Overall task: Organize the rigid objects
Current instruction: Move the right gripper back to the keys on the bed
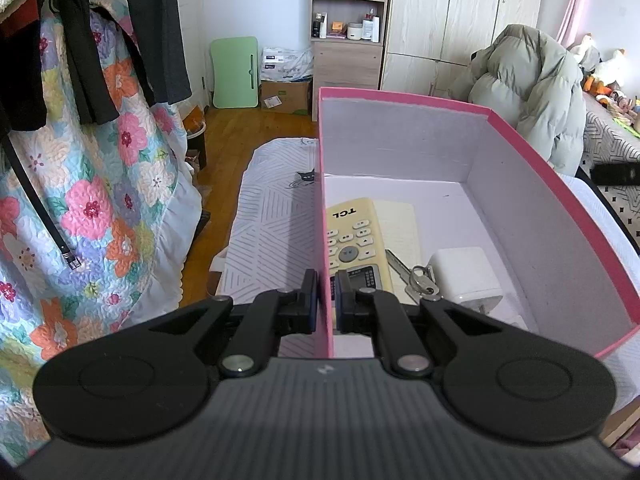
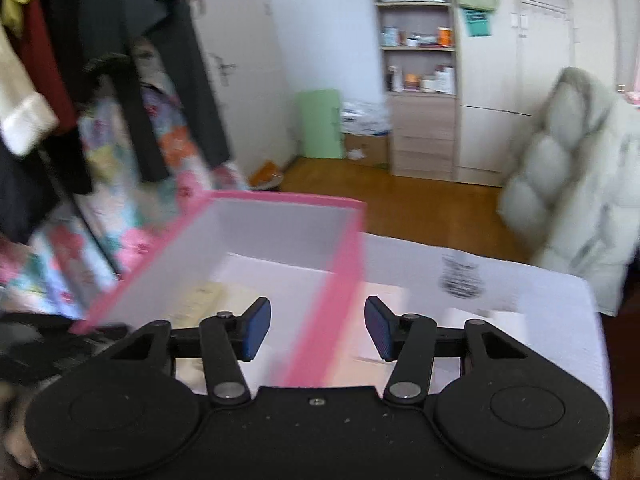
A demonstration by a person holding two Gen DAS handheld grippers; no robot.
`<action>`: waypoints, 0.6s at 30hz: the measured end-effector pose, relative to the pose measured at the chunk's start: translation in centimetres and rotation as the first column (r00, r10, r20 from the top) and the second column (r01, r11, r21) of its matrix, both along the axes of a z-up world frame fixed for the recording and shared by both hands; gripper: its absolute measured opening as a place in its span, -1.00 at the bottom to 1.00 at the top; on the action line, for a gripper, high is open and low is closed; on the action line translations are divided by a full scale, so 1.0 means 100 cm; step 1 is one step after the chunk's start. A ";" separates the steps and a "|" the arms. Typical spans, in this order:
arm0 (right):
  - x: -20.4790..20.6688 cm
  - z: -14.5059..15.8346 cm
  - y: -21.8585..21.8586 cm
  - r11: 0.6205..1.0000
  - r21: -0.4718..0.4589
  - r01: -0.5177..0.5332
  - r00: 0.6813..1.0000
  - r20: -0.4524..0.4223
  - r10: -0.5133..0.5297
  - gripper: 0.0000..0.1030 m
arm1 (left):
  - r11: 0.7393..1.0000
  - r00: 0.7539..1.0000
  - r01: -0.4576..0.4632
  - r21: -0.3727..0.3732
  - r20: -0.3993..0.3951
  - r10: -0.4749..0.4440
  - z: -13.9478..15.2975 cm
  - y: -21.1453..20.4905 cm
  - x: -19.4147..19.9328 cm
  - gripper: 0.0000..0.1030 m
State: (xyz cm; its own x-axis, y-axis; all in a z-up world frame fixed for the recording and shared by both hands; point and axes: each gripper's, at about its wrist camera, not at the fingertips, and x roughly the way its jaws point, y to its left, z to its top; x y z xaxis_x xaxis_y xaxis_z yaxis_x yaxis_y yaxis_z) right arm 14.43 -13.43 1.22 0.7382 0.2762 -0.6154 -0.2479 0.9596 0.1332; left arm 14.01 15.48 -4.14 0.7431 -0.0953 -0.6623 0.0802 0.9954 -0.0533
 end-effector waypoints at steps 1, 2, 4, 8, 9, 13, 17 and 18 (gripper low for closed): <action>0.001 -0.004 -0.007 1.000 -0.012 0.009 1.000 -0.011 -0.010 0.12 | 1.000 1.000 0.002 -0.003 0.000 -0.002 0.000 0.001 0.000 -0.86; 0.003 -0.011 -0.016 1.000 -0.012 0.024 0.999 -0.036 -0.025 0.12 | 1.000 1.000 0.003 -0.004 -0.001 -0.003 0.000 0.001 0.000 -0.86; 0.006 -0.025 -0.031 0.999 0.017 0.047 0.995 -0.085 -0.045 0.12 | 1.000 1.000 0.007 -0.006 -0.005 -0.007 0.001 0.002 0.002 -0.86; 0.014 -0.055 -0.047 0.996 0.051 0.077 0.981 -0.180 -0.067 0.12 | 1.000 1.000 0.010 -0.016 -0.006 -0.010 0.001 0.004 0.002 -0.86; 0.016 -0.064 -0.048 0.996 0.033 0.083 0.977 -0.201 -0.074 0.12 | 1.000 1.000 0.011 -0.014 -0.004 -0.011 0.001 0.004 0.001 -0.86; 0.021 -0.091 -0.047 0.996 -0.002 0.091 0.966 -0.245 -0.089 0.10 | 1.000 1.000 0.012 0.007 0.007 -0.012 0.000 -0.001 0.000 -0.86; 0.028 -0.110 -0.035 0.992 -0.105 0.071 0.977 -0.193 -0.090 0.16 | 1.000 1.000 0.012 0.000 0.007 -0.012 0.000 -0.001 -0.001 -0.86; 0.029 -0.112 -0.032 0.989 -0.127 0.070 0.981 -0.169 -0.091 0.16 | 1.000 1.000 0.012 -0.002 0.006 -0.012 0.000 -0.001 -0.001 -0.86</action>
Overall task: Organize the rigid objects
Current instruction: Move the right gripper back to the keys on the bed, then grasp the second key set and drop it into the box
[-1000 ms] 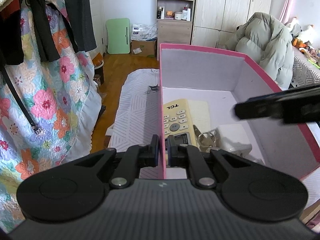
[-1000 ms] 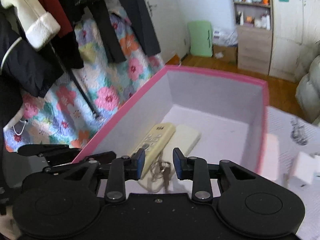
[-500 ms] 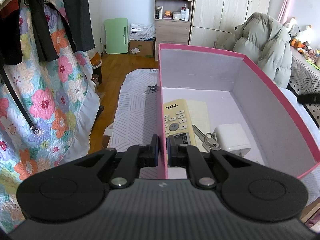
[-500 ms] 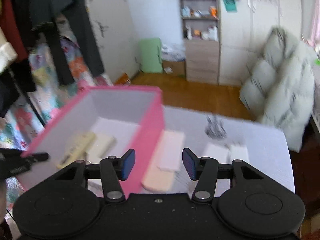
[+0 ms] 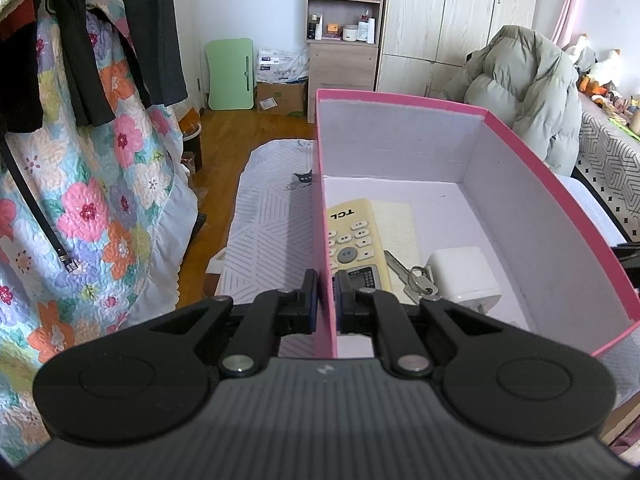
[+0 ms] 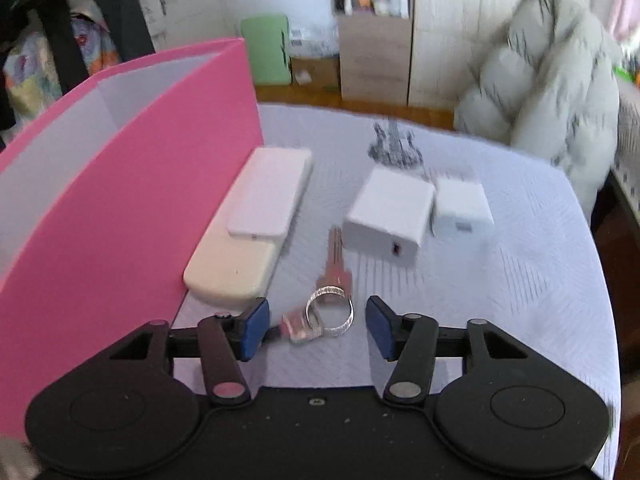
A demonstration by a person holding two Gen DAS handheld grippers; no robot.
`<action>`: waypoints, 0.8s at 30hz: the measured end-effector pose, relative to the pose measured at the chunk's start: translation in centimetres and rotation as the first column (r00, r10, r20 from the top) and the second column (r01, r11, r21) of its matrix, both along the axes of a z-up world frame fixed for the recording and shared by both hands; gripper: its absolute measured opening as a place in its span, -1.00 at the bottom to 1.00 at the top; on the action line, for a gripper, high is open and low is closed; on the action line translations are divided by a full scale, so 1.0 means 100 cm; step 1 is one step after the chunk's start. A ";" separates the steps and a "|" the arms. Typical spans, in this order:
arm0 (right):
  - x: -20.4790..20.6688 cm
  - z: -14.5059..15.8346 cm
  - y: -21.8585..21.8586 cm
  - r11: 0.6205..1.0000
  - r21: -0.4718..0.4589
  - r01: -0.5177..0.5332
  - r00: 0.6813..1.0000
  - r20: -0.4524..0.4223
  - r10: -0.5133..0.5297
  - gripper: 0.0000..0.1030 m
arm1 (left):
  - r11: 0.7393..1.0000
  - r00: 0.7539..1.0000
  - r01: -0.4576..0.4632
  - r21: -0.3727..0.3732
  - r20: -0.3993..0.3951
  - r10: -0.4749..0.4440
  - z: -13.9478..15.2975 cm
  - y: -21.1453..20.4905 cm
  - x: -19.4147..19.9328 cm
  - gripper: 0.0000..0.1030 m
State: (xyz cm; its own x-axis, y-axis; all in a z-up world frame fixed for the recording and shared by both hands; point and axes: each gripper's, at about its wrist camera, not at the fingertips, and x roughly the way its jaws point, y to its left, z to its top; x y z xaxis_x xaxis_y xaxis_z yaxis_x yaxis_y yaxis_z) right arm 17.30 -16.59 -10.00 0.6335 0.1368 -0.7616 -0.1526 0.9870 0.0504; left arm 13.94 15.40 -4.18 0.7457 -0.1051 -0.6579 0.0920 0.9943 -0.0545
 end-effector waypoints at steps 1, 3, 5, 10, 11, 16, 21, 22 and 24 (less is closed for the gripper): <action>-0.001 -0.001 0.003 1.000 -0.025 -0.001 1.000 0.023 0.001 0.12 | 1.000 1.000 0.000 0.000 -0.002 0.000 0.000 0.000 0.000 -0.86; -0.004 0.001 0.001 1.000 0.006 -0.011 1.000 0.018 0.011 -0.23 | 1.000 1.000 -0.002 0.004 -0.005 0.002 0.000 -0.001 0.000 -0.86; -0.006 0.004 -0.003 1.000 0.012 0.013 1.000 0.013 -0.013 -0.52 | 1.000 1.000 -0.005 0.014 -0.002 0.005 0.001 -0.003 -0.001 -0.86; -0.015 0.019 -0.009 0.997 0.070 0.019 1.000 0.016 -0.021 -0.87 | 1.000 1.000 -0.004 0.014 0.000 0.004 0.000 -0.003 0.000 -0.86; -0.017 0.021 -0.009 0.996 0.082 0.024 0.999 0.019 -0.026 -0.88 | 1.000 1.000 -0.004 0.015 0.000 0.004 0.000 -0.002 0.000 -0.86; -0.026 0.036 -0.006 0.997 0.079 0.018 0.996 0.080 -0.025 -0.88 | 1.000 1.000 -0.005 0.018 0.001 0.005 0.000 -0.003 0.000 -0.86; -0.039 0.059 -0.008 0.995 0.096 0.003 0.989 0.148 -0.017 -0.88 | 1.000 1.000 -0.008 0.022 -0.002 0.008 0.001 -0.003 0.001 -0.86; -0.040 0.063 -0.008 0.995 0.097 0.004 0.987 0.157 -0.019 -0.88 | 1.000 1.000 -0.008 0.021 -0.004 0.008 0.001 -0.003 0.001 -0.86; -0.041 0.070 -0.009 0.996 0.092 0.000 0.984 0.176 -0.016 -0.88 | 1.000 1.000 -0.008 0.021 -0.001 0.008 0.001 -0.003 0.002 -0.86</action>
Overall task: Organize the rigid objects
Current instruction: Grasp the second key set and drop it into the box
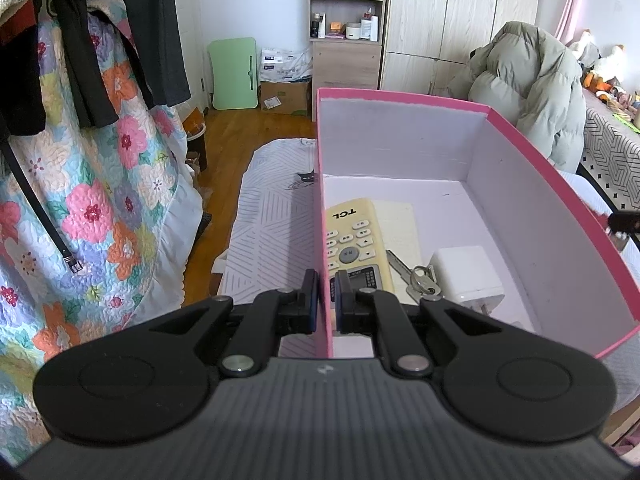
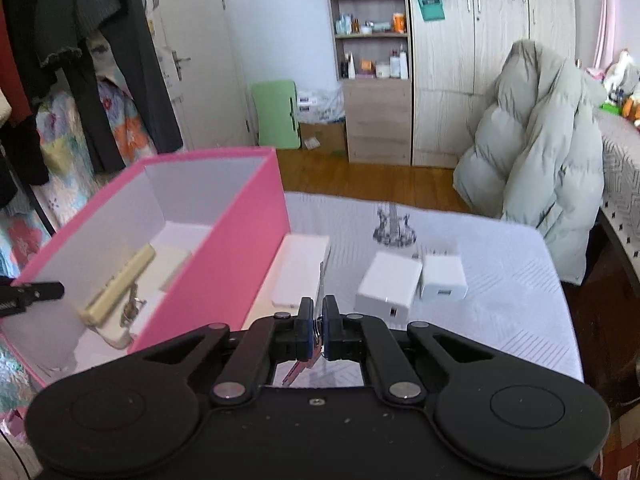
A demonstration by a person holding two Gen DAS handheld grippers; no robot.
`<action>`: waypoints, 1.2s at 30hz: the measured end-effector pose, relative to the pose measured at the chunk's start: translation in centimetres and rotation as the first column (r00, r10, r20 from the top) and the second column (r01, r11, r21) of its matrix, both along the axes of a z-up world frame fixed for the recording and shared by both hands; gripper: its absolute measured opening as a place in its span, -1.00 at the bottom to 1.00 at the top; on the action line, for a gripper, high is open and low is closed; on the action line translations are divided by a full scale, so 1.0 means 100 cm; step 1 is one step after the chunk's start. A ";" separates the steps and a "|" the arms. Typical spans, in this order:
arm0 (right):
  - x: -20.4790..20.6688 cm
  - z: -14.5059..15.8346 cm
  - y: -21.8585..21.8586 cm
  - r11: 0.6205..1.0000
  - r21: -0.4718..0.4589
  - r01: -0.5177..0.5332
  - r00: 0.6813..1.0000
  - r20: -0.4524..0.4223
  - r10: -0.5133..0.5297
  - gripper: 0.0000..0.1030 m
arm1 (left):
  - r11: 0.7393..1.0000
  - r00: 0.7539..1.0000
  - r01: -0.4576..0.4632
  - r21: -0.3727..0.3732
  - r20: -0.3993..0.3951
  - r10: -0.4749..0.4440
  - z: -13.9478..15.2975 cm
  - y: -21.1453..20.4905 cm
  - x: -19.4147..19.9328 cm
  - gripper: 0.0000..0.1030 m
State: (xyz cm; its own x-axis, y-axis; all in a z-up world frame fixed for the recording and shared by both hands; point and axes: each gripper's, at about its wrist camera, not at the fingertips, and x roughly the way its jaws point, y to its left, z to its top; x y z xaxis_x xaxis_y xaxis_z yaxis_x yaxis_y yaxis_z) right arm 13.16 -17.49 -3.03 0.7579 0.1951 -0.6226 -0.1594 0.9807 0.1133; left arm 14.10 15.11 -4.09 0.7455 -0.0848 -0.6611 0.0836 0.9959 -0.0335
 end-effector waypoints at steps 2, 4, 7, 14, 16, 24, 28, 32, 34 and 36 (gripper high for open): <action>-0.002 0.005 0.000 1.000 -0.009 0.000 1.000 0.017 0.000 -0.88 | 1.000 1.000 0.001 0.004 -0.001 -0.001 0.001 0.000 0.001 -0.86; -0.005 0.010 0.000 1.000 -0.007 -0.005 1.000 0.030 0.005 -0.88 | 1.000 1.000 -0.001 0.007 -0.001 0.001 0.001 0.000 0.001 -0.86; -0.009 0.016 0.002 1.000 -0.022 -0.011 0.999 0.040 0.012 -0.88 | 1.000 1.000 -0.001 0.009 -0.001 0.002 0.001 0.001 0.002 -0.86; -0.019 0.041 0.012 0.998 -0.039 -0.044 0.993 0.103 0.048 -0.88 | 1.000 1.000 -0.003 0.010 -0.001 0.003 0.001 0.000 0.002 -0.86; -0.020 0.051 0.019 0.997 -0.050 -0.062 0.991 0.120 0.067 -0.88 | 1.000 1.000 -0.003 0.007 -0.002 0.003 0.000 0.000 0.001 -0.86; -0.019 0.096 0.051 0.981 -0.020 -0.191 0.959 0.209 0.191 -0.88 | 1.000 1.000 -0.002 0.001 -0.004 0.002 0.000 0.001 0.001 -0.86; -0.003 0.106 0.073 0.961 -0.014 -0.275 0.948 0.162 0.274 -0.88 | 1.000 1.000 0.000 -0.011 -0.007 0.000 -0.002 0.001 0.000 -0.86; 0.027 0.103 0.099 0.929 0.003 -0.370 0.928 0.054 0.369 -0.88 | 1.000 1.000 -0.005 -0.007 -0.007 0.004 -0.002 0.001 0.000 -0.86; 0.045 0.094 0.115 0.917 -0.019 -0.398 0.917 -0.025 0.397 -0.88 | 1.000 1.000 -0.001 0.014 -0.004 0.001 -0.002 -0.002 0.000 -0.86; 0.065 0.081 0.131 0.914 -0.036 -0.404 0.910 -0.119 0.398 -0.88 | 0.999 1.000 -0.008 0.031 0.000 0.008 -0.003 -0.006 -0.001 -0.86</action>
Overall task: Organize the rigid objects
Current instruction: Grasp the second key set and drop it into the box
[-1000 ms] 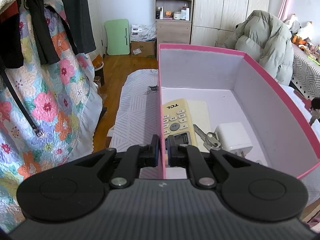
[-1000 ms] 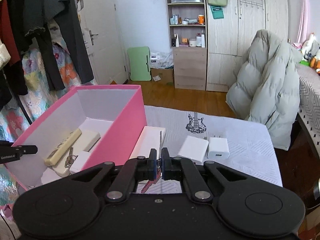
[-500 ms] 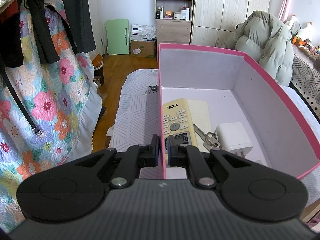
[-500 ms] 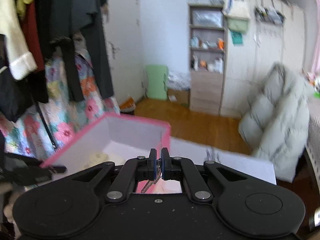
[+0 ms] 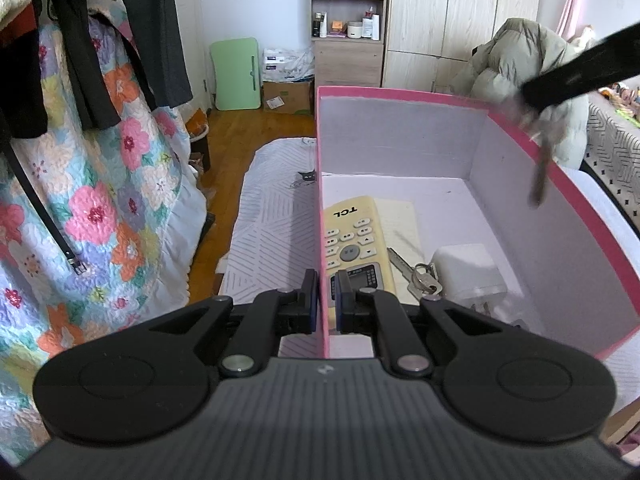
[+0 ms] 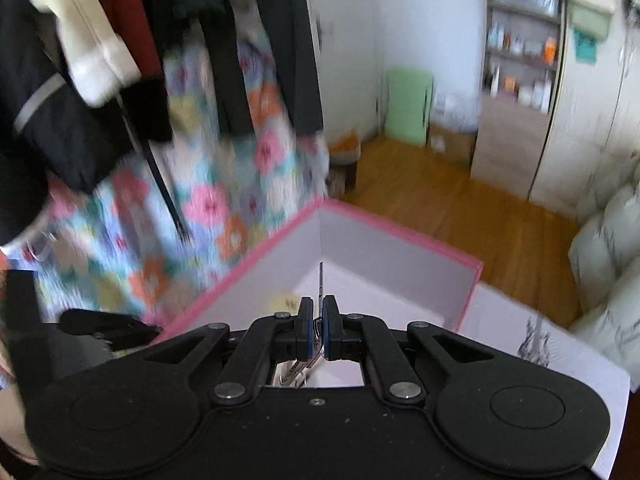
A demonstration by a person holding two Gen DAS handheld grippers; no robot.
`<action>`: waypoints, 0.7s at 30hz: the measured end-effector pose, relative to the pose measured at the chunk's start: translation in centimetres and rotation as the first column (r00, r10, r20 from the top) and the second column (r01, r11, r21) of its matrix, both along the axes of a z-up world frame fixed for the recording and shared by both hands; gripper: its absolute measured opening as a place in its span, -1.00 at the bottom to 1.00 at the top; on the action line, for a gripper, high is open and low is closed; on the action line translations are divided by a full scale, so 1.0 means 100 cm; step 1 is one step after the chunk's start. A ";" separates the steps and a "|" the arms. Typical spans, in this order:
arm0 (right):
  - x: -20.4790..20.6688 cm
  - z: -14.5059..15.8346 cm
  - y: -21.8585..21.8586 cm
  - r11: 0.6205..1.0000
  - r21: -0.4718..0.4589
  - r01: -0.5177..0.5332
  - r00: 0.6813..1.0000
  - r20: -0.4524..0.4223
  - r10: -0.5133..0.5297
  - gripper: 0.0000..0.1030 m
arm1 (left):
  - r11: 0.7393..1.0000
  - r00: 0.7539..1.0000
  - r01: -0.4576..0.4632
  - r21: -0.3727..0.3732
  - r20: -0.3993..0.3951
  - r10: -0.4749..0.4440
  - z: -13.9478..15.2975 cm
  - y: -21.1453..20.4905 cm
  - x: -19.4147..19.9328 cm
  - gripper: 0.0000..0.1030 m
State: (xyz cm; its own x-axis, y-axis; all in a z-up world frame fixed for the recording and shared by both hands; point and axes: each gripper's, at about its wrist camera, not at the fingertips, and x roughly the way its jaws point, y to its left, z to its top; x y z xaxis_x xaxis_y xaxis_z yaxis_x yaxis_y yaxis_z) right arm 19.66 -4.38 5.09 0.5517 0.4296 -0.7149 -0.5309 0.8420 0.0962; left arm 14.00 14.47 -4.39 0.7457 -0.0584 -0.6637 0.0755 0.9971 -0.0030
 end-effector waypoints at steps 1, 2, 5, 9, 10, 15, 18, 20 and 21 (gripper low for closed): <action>0.009 -0.006 0.005 1.000 -0.014 -0.004 0.999 -0.034 0.003 -0.88 | 1.000 1.000 -0.003 0.014 0.000 0.003 0.000 -0.003 0.000 -0.86; 0.019 -0.011 0.011 1.000 -0.024 -0.007 0.998 -0.057 0.006 -0.88 | 1.000 1.000 -0.007 0.020 0.001 0.007 0.000 -0.004 0.001 -0.86; 0.040 -0.026 0.026 0.996 -0.081 -0.033 0.996 -0.080 0.026 -0.88 | 0.999 1.000 -0.011 0.038 0.007 0.011 -0.001 -0.007 0.001 -0.86; 0.064 -0.046 0.038 0.990 -0.126 -0.067 0.989 -0.141 0.049 -0.88 | 1.000 1.000 -0.016 0.010 -0.001 0.016 0.000 -0.004 0.001 -0.86; 0.068 -0.051 0.038 0.990 -0.126 -0.069 0.988 -0.149 0.050 -0.88 | 1.000 1.000 -0.015 0.004 0.000 0.015 0.001 -0.003 0.001 -0.86; 0.081 -0.068 0.033 0.994 -0.059 -0.088 0.989 -0.126 0.080 -0.82 | 1.000 1.000 -0.011 0.017 0.018 0.011 0.004 -0.007 -0.001 -0.86; 0.085 -0.067 0.017 0.998 0.007 -0.070 0.993 -0.095 0.070 -0.68 | 1.000 1.000 -0.006 -0.008 0.018 0.006 0.004 -0.002 -0.003 -0.86; 0.085 -0.060 -0.002 0.996 0.075 -0.047 0.996 -0.069 0.053 -0.65 | 1.000 1.000 -0.010 -0.023 0.009 0.010 0.006 0.000 -0.001 -0.86; 0.083 -0.056 -0.013 0.993 0.105 -0.044 0.997 -0.052 0.050 -0.58 | 1.000 1.000 -0.011 -0.024 0.002 0.011 0.006 0.000 0.000 -0.86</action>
State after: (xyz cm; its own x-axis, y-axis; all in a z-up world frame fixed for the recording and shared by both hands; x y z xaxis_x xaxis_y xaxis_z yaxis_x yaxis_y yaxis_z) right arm 27.97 -5.67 -0.50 0.4902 0.5278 -0.6936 -0.5612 0.8000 0.2121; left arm 14.04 14.45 -3.75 0.7480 -0.0659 -0.6605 0.0644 0.9976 -0.0266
